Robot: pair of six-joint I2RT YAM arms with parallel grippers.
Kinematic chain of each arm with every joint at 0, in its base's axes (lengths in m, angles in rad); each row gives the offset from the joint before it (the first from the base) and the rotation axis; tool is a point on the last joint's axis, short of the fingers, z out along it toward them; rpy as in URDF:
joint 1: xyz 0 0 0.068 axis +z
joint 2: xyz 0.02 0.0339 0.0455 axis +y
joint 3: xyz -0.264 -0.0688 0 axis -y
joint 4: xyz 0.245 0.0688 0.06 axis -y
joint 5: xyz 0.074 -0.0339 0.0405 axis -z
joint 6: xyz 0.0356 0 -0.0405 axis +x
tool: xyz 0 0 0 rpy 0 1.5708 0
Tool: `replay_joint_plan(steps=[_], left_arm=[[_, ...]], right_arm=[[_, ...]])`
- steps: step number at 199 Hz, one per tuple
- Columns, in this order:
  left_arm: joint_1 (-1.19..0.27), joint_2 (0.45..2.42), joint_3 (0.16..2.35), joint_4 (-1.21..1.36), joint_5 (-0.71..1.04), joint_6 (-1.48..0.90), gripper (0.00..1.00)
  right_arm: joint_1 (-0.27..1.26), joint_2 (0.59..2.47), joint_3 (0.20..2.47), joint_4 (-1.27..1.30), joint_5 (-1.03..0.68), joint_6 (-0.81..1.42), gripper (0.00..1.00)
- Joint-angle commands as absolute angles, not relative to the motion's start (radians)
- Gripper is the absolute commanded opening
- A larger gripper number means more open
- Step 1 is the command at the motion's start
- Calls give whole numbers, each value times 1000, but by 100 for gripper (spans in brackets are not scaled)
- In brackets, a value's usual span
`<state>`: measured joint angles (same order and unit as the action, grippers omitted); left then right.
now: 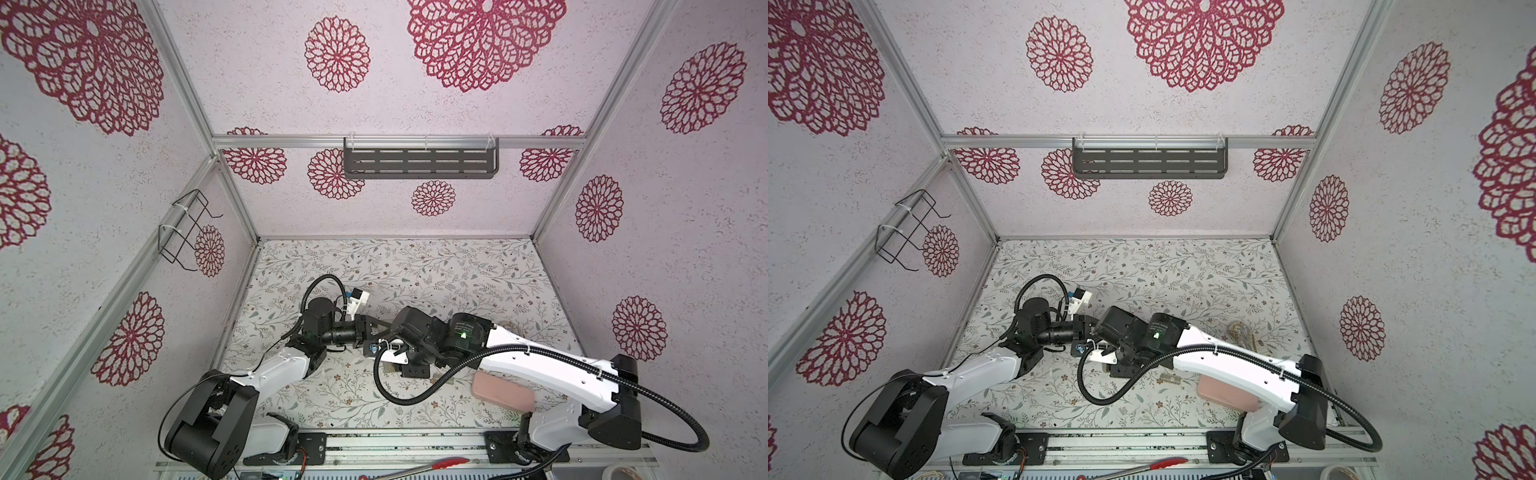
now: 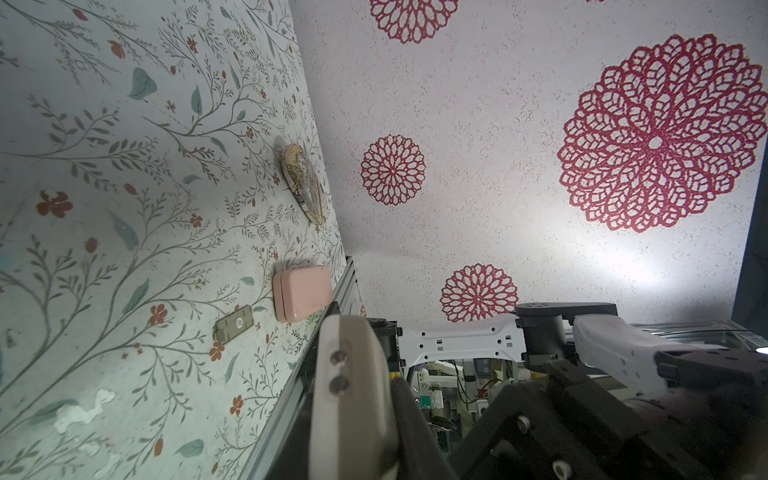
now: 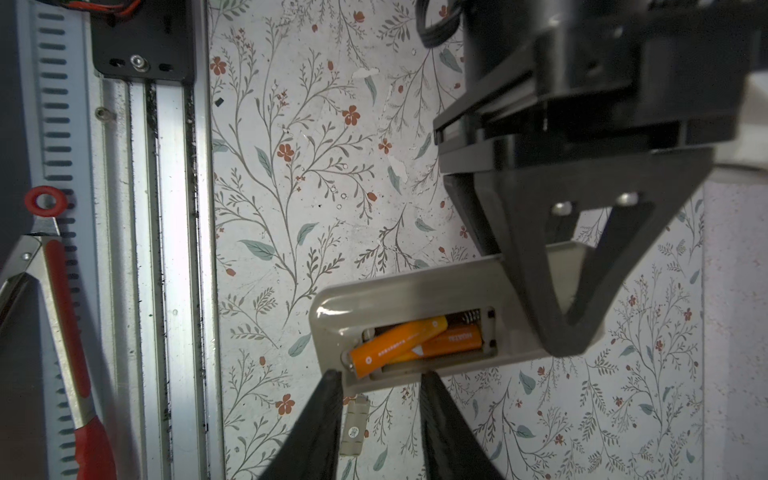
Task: Load the batteries into the remote control
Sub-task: 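Press the right fingertips down on the batteries to seat them in the compartment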
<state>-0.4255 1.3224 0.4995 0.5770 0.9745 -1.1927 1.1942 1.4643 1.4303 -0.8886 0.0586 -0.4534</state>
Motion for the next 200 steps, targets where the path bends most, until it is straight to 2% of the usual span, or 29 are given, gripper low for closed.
replay_joint_plan(steps=[1, 62, 160, 200], left_arm=[[-430, 1318, 518, 594, 980, -1186, 0], [-430, 1313, 514, 599, 978, -1190, 0], [-430, 1318, 509, 608, 977, -1193, 0], [-431, 1317, 508, 609, 976, -1194, 0]], right_arm=[[1199, 1462, 1453, -882, 86, -472, 34], [1198, 1468, 1442, -865, 100, -477, 31], [1198, 1454, 1434, -867, 86, -483, 31], [1198, 1438, 1439, -873, 43, -468, 34]])
